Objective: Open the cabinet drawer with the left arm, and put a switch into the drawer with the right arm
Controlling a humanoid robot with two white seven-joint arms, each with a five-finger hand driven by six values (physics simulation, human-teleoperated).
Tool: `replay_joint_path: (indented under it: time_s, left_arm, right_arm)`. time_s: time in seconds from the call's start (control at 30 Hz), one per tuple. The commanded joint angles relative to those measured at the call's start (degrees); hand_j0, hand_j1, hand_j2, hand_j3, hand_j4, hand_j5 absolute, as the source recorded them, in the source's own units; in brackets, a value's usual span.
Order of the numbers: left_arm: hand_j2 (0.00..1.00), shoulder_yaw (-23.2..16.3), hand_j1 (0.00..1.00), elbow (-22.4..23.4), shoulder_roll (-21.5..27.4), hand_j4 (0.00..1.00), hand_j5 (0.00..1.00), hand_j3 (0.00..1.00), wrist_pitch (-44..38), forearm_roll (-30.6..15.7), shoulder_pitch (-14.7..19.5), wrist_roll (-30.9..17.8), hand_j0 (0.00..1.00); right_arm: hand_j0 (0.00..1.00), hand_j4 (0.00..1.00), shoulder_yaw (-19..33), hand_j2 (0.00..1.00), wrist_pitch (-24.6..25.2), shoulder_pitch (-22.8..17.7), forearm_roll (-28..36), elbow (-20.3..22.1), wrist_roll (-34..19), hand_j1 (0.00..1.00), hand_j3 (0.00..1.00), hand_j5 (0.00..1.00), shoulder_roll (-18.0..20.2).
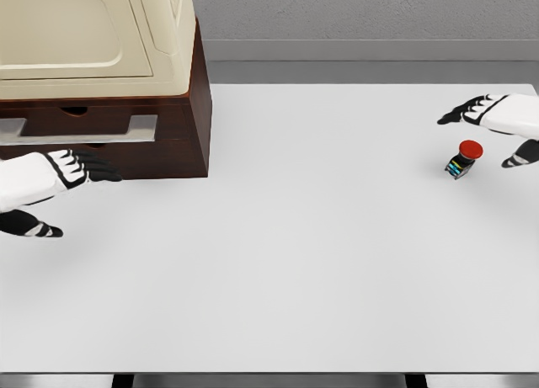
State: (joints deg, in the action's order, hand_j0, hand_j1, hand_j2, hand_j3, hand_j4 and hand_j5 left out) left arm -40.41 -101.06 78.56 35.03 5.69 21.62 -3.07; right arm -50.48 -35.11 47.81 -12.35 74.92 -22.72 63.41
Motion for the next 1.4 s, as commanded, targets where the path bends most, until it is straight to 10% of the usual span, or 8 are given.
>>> replay_joint_path:
  time_s: [0.0,0.3,0.5,1.0,1.37]
  left_arm:
    - [1.00,0.07,1.00,-0.01,-2.54,1.00,1.00,1.00,-0.03,-0.24,0.00,0.96,1.00]
    - [1.00,-0.10,1.00,-0.01,-0.08,1.00,1.00,1.00,-0.03,-6.92,2.90,0.61,1.00]
    - [1.00,-0.02,1.00,0.08,-0.08,1.00,1.00,1.00,-0.03,-16.15,3.78,-10.02,1.00]
    - [1.00,-0.37,1.00,2.10,-0.34,1.00,1.00,1.00,-0.03,-22.66,5.98,-12.05,1.00]
    - [1.00,-0.28,1.00,6.67,-0.87,1.00,1.00,1.00,-0.03,-22.83,6.07,-12.05,1.00]
  right_arm:
    - [1.00,1.00,-0.06,1.00,0.11,0.00,0.30,0.14,-0.04,1.00,1.00,1.00,0.23]
    - [1.00,1.00,-3.75,1.00,0.11,0.09,1.18,-4.78,2.68,1.00,1.00,1.00,-0.83]
    - [1.00,1.00,-5.07,1.00,0.11,0.79,1.18,-7.77,12.88,1.00,1.00,1.00,-1.88]
    - [1.00,1.00,-7.97,1.00,0.11,2.99,0.57,-8.56,1.98,1.00,1.00,1.00,-4.78]
    - [1.00,1.00,-9.20,1.00,0.11,5.18,0.22,-17.43,-0.30,1.00,1.00,1.00,-10.93]
